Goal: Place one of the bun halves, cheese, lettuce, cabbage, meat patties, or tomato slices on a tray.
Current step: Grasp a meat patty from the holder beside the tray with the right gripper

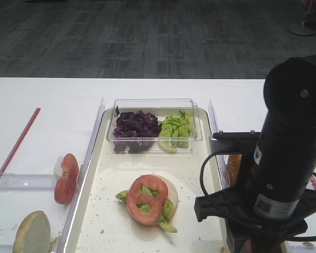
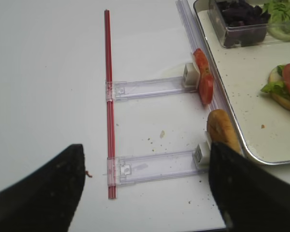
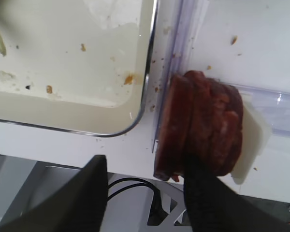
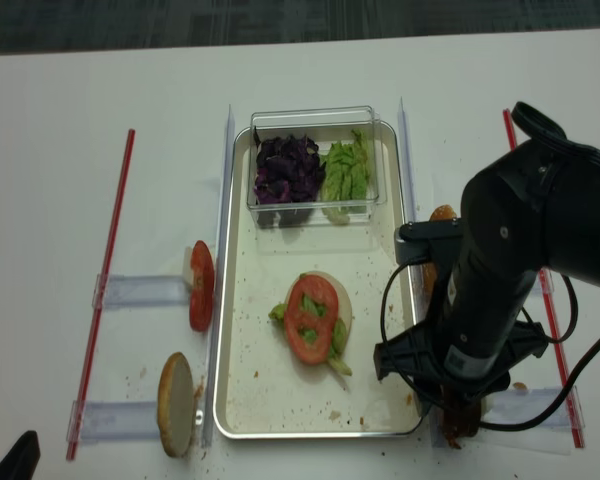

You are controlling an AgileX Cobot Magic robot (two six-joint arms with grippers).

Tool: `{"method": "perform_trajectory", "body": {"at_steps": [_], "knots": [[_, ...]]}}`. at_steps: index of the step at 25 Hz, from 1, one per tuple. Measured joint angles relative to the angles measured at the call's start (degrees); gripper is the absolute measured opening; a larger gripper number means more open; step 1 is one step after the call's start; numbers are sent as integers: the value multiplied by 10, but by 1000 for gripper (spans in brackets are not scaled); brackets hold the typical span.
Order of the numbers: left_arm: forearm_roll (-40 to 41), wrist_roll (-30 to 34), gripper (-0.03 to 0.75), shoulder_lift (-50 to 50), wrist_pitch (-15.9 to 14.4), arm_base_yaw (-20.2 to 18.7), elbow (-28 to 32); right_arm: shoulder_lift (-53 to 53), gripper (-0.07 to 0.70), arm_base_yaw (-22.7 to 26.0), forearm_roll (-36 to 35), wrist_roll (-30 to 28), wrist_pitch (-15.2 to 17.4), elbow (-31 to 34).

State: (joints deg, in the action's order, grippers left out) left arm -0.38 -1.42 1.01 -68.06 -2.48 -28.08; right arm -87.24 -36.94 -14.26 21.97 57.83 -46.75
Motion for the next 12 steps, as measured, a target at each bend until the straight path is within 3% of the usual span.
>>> {"method": "perform_trajectory", "body": {"at_steps": [12], "knots": [[0, 0, 493, 0, 0, 0, 0, 0, 382, 0, 0, 0, -21, 0]]}}
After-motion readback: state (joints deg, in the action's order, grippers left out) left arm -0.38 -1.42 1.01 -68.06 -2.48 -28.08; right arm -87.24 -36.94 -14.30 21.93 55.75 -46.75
